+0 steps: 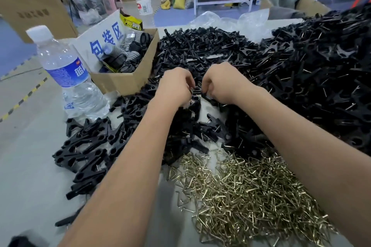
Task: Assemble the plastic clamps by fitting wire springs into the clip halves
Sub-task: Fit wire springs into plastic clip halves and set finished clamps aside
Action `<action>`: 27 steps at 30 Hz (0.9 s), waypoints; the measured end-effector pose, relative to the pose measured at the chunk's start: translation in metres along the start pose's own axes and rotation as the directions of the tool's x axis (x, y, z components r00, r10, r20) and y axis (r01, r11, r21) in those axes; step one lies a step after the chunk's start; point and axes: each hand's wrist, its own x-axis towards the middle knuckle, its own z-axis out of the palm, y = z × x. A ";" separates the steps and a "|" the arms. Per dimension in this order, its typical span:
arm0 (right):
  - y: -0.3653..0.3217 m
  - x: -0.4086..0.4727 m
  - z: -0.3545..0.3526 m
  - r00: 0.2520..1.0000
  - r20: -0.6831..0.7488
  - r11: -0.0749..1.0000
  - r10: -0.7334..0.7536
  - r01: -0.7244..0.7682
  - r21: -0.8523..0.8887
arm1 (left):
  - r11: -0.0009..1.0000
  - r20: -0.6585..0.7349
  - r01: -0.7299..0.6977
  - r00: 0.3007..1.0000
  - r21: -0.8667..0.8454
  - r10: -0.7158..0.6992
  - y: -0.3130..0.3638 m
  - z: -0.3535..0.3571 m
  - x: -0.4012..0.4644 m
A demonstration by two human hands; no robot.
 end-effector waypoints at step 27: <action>0.019 0.008 0.003 0.939 -0.327 0.762 0.107 0.133 0.633 | 0.998 -0.111 -0.020 0.994 -0.068 0.013 -0.013 0.009 0.021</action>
